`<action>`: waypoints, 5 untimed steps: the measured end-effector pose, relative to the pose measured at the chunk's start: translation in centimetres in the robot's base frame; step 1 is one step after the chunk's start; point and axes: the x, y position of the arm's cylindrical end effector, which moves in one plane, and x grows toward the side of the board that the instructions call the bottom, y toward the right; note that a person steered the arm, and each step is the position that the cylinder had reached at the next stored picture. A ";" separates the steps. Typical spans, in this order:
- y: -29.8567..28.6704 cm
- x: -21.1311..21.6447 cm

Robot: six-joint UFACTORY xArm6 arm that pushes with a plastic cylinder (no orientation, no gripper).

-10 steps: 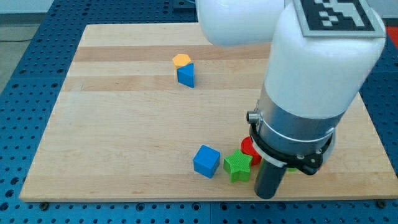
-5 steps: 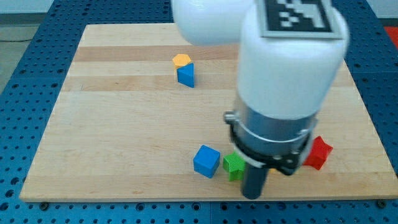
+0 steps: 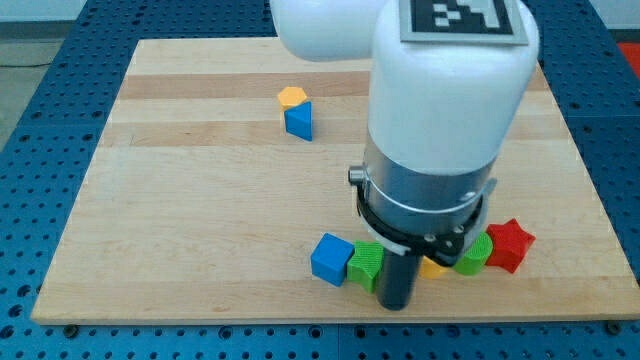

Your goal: Adjust the red circle and green star in a horizontal line

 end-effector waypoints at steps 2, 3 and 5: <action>-1.2 0.4; -2.7 0.4; -2.7 -0.8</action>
